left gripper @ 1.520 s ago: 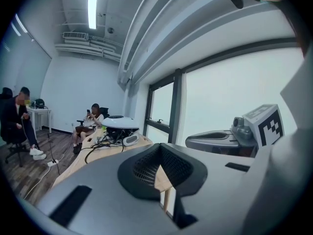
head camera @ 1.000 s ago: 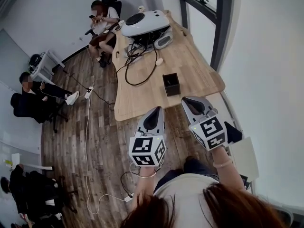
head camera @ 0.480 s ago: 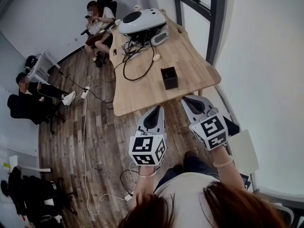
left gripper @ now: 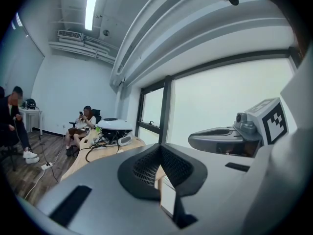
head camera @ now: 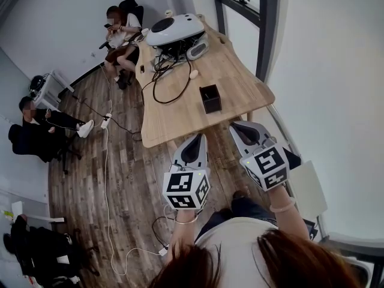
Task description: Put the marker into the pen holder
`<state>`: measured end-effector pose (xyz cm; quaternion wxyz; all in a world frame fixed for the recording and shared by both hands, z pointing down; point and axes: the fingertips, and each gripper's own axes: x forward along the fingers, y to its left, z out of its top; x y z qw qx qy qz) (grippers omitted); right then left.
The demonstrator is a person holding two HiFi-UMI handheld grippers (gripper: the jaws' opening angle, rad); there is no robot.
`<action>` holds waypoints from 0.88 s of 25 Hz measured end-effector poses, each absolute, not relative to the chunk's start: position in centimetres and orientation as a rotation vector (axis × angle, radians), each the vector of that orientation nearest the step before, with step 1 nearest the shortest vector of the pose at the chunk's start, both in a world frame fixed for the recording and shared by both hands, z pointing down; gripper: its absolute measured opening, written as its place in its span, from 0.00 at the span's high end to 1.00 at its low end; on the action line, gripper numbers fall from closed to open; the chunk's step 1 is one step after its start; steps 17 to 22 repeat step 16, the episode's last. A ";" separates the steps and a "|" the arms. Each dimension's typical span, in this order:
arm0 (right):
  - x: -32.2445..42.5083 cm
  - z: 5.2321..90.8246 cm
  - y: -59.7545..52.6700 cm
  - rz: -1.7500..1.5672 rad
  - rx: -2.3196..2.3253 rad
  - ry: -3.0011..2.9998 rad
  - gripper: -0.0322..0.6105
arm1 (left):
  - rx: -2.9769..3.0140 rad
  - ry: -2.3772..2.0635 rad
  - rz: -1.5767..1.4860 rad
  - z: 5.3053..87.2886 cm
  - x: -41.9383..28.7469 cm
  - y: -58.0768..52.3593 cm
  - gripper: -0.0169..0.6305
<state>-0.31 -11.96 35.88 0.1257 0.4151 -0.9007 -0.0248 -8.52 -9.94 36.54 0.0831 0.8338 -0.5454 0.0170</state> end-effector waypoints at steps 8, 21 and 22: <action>0.6 36.0 -11.7 -0.064 1.226 -2.619 0.91 | 2.496 -1.606 0.055 36.7 -7.5 -9.9 0.95; 1.0 36.2 -12.5 -0.058 1.223 -2.618 0.91 | 2.490 -1.595 0.069 37.2 -7.1 -10.8 0.95; 1.0 36.2 -12.5 -0.058 1.223 -2.618 0.91 | 2.490 -1.595 0.069 37.2 -7.1 -10.8 0.95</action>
